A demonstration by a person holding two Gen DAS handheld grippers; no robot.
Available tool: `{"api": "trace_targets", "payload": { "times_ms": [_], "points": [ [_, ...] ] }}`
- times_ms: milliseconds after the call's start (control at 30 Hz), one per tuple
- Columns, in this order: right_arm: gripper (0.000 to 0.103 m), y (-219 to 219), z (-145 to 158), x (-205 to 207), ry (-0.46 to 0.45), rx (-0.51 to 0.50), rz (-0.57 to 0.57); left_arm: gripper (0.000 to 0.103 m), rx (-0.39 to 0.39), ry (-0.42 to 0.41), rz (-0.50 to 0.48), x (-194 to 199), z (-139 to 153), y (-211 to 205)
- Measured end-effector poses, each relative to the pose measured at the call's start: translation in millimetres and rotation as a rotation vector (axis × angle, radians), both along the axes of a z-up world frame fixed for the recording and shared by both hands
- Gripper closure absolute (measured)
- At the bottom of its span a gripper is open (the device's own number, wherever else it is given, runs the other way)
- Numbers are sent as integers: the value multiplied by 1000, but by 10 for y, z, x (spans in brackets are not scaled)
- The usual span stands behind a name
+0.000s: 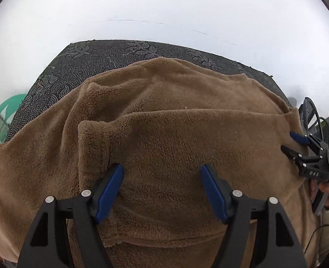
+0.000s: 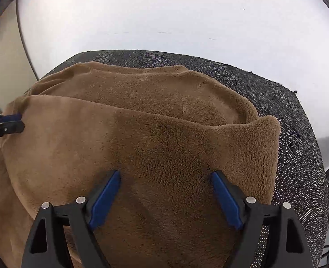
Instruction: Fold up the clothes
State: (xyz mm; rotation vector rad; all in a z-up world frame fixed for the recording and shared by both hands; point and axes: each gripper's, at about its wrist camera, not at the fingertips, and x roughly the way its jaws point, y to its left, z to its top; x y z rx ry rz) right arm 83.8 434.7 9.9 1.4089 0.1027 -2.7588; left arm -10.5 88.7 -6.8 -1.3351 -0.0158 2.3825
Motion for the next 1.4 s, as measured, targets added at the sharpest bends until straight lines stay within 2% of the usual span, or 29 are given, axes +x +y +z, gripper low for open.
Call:
{"api": "trace_targets", "payload": {
  "times_ms": [167, 233, 267, 333, 367, 433, 533, 633, 700, 767, 933, 1167, 1233, 1400],
  "points": [
    [13, 25, 13, 39, -4, 12, -10, 27, -8, -13, 29, 68, 44, 24],
    [13, 27, 68, 84, -18, -5, -36, 27, 43, -22, 21, 181, 141, 17],
    [13, 21, 144, 149, -13, -50, -42, 27, 71, -26, 15, 240, 190, 13],
    [12, 0, 340, 321, 8, -176, -48, 26, 70, -24, -4, 351, 225, 61],
    [12, -49, 418, 401, 23, -195, -37, 25, 66, -22, -13, 406, 238, 88],
    [12, -239, 469, 519, 37, -114, -10, 25, 55, -27, -31, 475, 226, 143],
    [12, -503, 325, 575, 2, 20, 29, 25, 24, -57, -26, 462, 92, 182],
    [12, -510, 92, 588, -65, 24, 17, 25, 34, -50, -37, 484, -2, 153],
    [9, -454, 63, 629, -35, 0, 11, 25, 51, -43, -42, 504, -18, 125],
    [1, -422, 32, 646, -13, -3, -5, 25, 101, -61, -19, 513, -4, 56],
    [1, -425, 60, 642, -12, -4, -8, 25, 235, -106, 34, 576, 54, -162],
    [1, -434, 5, 581, -11, -4, -8, 24, 409, -145, 99, 839, 171, -679],
    [1, -429, 12, 598, -11, -4, -9, 24, 458, -147, 132, 914, 219, -876],
    [1, -419, 16, 606, -9, -4, -9, 23, 601, -126, 266, 1083, 359, -1676]
  ]
}}
